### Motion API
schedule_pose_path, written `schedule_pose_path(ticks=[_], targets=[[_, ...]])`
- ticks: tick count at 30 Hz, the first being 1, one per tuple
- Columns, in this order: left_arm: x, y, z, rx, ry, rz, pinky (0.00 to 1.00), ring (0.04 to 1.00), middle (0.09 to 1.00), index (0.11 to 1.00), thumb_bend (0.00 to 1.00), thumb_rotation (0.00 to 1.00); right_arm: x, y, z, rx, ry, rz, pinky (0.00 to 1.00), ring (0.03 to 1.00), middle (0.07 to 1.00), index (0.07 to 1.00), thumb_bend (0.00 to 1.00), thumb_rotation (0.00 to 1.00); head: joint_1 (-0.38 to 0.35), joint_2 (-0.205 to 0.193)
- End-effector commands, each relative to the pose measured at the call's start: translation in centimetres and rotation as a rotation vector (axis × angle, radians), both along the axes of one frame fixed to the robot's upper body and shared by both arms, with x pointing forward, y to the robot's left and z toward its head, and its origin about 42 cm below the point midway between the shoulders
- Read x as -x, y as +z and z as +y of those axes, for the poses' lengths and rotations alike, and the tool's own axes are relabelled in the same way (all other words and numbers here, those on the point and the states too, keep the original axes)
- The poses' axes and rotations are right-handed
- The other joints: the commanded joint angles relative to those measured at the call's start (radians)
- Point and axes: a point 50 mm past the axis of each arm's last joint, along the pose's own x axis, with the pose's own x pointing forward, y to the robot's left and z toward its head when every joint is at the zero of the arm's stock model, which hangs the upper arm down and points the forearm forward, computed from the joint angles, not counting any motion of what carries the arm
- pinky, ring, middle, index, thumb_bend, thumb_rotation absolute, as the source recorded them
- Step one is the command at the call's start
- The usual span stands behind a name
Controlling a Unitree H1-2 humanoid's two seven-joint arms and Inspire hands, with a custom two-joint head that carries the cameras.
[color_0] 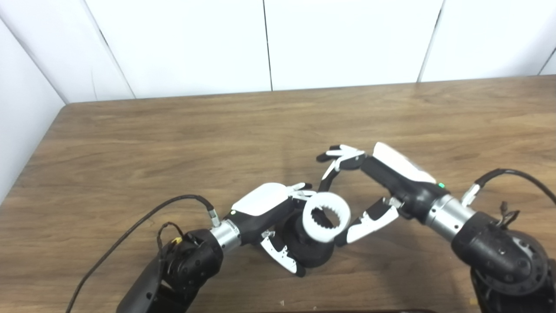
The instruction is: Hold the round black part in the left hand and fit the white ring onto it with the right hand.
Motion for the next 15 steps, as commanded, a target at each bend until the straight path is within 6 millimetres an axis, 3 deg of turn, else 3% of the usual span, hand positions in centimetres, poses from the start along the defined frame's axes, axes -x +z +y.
schedule_pose_path(ticks=[1, 15], targets=[[-0.2, 0.3, 0.5, -0.047, -0.001, 0.006, 0.94, 0.988, 0.91, 0.652, 0.86, 0.19, -0.1, 1.1, 0.2, -0.02, 0.0, -0.062, 0.86, 0.945, 0.858, 0.487, 0.53, 0.15, 0.001, 0.001], [-0.1, 0.4, 0.5, -0.051, -0.003, 0.007, 0.95, 0.993, 0.913, 0.647, 0.86, 0.2, -0.4, -0.1, 0.4, -0.02, -0.006, -0.042, 0.82, 0.949, 0.866, 0.488, 0.53, 0.15, 0.007, 0.007]])
